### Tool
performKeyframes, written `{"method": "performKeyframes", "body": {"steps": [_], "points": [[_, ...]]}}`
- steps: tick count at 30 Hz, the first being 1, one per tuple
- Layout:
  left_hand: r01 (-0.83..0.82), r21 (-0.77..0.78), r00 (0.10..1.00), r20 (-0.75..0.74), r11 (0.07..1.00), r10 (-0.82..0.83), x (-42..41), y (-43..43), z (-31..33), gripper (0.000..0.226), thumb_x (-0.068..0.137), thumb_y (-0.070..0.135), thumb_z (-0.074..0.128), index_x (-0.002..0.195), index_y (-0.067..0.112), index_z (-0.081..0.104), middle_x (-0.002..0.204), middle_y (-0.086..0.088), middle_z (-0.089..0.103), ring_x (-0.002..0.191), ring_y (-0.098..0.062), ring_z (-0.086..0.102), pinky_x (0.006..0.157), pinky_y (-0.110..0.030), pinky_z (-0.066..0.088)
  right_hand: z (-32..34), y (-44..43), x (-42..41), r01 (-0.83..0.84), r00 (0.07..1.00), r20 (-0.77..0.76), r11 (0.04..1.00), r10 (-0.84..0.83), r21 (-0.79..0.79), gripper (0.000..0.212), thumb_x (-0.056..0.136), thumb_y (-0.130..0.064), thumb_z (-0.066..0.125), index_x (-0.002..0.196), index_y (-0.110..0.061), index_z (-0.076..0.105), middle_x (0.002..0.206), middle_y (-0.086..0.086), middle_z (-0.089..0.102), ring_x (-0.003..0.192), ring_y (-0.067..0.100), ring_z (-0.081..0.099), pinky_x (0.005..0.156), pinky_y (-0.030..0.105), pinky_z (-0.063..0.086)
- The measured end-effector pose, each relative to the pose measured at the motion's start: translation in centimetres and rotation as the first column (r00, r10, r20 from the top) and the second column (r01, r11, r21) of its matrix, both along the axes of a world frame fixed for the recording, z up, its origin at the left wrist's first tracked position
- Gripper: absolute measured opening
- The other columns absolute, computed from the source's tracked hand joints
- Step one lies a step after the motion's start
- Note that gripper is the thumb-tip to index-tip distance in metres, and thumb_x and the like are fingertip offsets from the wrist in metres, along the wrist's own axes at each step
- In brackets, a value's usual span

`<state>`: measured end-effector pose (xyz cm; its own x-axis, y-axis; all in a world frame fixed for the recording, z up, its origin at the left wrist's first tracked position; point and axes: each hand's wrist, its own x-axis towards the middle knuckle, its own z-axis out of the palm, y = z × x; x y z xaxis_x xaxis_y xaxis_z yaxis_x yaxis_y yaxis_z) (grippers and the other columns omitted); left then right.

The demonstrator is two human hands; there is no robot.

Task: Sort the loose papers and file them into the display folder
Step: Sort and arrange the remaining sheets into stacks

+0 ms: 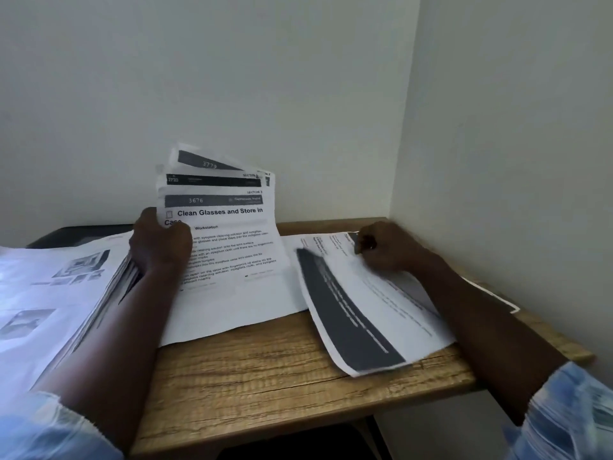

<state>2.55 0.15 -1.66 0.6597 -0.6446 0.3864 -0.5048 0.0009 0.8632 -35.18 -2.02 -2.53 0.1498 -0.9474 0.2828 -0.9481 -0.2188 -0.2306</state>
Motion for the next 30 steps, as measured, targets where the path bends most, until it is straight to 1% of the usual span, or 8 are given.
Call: {"method": "performKeyframes", "body": {"steps": [3,6,9,14,16,19,23,30], "points": [[0.059,-0.011,0.997,0.044,0.998,-0.058,-0.3,0.1,-0.1,0.03,0.084,0.006,0.057,0.113,0.003,0.065,0.116,-0.025,0.068,0.11,-0.045,0.061,0.091,-0.045,0.047,-0.3,-0.5,1.4,0.119,0.987,0.123,0.988,-0.106,-0.1,0.012,0.088,-0.034,0.061,0.096,-0.03,0.069,0.106,-0.004,0.07,0.108,0.024,0.064,0.091,0.038,0.053],[0.1,0.004,0.992,0.072,0.995,-0.1,-0.7,0.3,-0.1,0.034,0.082,0.004,0.056,0.115,0.005,0.065,0.118,-0.022,0.068,0.112,-0.043,0.06,0.09,-0.044,0.046,-0.4,-0.4,1.3,0.431,0.893,-0.099,0.898,-0.438,-0.085,0.07,0.087,-0.076,0.05,0.123,-0.017,0.061,0.13,0.012,0.057,0.126,0.034,0.048,0.102,0.047,0.039],[0.153,0.0,0.984,0.087,0.988,-0.153,-1.1,0.4,-0.1,0.042,0.073,0.014,0.053,0.113,0.008,0.064,0.115,-0.019,0.069,0.109,-0.041,0.061,0.088,-0.043,0.046,0.0,0.4,0.8,0.501,0.86,-0.16,0.86,-0.484,0.091,0.094,0.074,-0.092,0.05,0.133,-0.02,0.058,0.141,0.014,0.053,0.133,0.036,0.044,0.109,0.05,0.032],[0.167,-0.011,0.978,0.129,0.986,-0.164,-1.3,0.2,-0.3,0.035,0.077,0.004,0.056,0.111,0.009,0.063,0.113,-0.019,0.068,0.106,-0.041,0.061,0.086,-0.043,0.046,-0.2,-0.1,0.6,0.364,0.877,0.268,0.916,-0.399,0.169,0.058,0.066,-0.055,0.084,0.112,-0.023,0.068,0.119,0.002,0.07,0.115,0.027,0.063,0.105,0.051,0.046],[0.158,-0.025,0.977,0.15,0.987,-0.152,-1.3,0.2,-0.3,0.032,0.078,0.001,0.056,0.109,0.009,0.062,0.11,-0.019,0.068,0.105,-0.041,0.061,0.081,-0.04,0.043,-0.8,-0.4,0.4,0.318,0.859,0.381,0.939,-0.343,0.13,0.026,0.068,-0.041,0.082,0.083,-0.023,0.071,0.09,-0.005,0.074,0.1,0.025,0.067,0.1,0.051,0.048],[0.105,-0.044,0.981,0.171,0.994,-0.096,-1.1,0.1,-0.2,0.032,0.078,0.002,0.055,0.109,0.008,0.059,0.111,-0.02,0.067,0.105,-0.043,0.06,0.081,-0.044,0.045,0.0,-0.4,0.4,0.354,0.864,0.421,0.928,-0.277,-0.116,0.015,0.086,-0.041,0.067,0.085,-0.027,0.069,0.084,-0.004,0.071,0.096,0.027,0.066,0.096,0.044,0.044],[0.05,-0.057,0.99,0.131,0.997,-0.042,-0.7,0.1,0.1,0.037,0.078,0.002,0.055,0.114,0.007,0.06,0.113,-0.022,0.066,0.108,-0.046,0.059,0.088,-0.05,0.049,2.8,0.0,0.7,0.4,0.886,0.44,0.724,-0.148,-0.562,0.028,0.087,-0.032,0.052,0.105,-0.023,0.072,0.097,0.007,0.074,0.096,0.036,0.065,0.091,0.047,0.043],[0.08,-0.153,0.995,0.075,0.985,-0.069,-0.7,-0.4,0.0,0.029,0.081,-0.004,0.054,0.109,0.002,0.059,0.106,-0.025,0.066,0.1,-0.046,0.058,0.081,-0.046,0.043,11.2,1.9,3.9,0.271,0.94,0.333,0.429,0.073,-0.862,0.024,0.073,-0.008,0.046,0.078,-0.025,0.062,0.078,-0.005,0.063,0.084,0.022,0.055,0.099,0.047,0.035]]}}
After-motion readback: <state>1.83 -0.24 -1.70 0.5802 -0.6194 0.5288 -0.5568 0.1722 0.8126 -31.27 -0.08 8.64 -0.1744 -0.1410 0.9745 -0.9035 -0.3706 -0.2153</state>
